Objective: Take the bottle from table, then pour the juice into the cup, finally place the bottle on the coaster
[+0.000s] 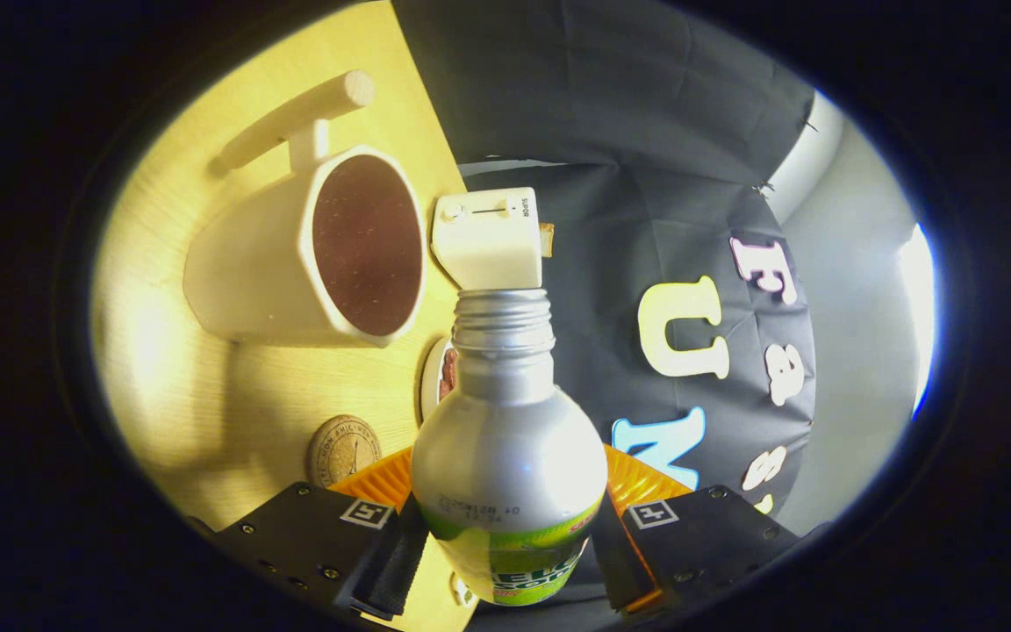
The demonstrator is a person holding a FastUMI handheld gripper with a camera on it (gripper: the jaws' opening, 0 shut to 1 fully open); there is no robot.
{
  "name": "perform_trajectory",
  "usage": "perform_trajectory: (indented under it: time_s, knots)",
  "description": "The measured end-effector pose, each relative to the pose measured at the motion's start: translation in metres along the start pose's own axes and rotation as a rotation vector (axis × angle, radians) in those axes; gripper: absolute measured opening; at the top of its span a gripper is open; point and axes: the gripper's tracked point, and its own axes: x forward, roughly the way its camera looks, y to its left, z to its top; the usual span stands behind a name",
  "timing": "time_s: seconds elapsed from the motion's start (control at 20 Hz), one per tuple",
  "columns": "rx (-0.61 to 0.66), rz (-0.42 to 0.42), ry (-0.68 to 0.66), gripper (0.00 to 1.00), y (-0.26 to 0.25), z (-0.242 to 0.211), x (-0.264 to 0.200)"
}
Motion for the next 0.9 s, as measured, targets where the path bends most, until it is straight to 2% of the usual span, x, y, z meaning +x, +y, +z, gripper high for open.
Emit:
perform_trajectory:
  time_s: [0.7,0.9]
  knots:
    - [0.542,-0.099,0.073,0.81,-0.010,-0.031,0.003]
    - [0.717,-0.093,0.089,0.81,-0.011,-0.040,0.005]
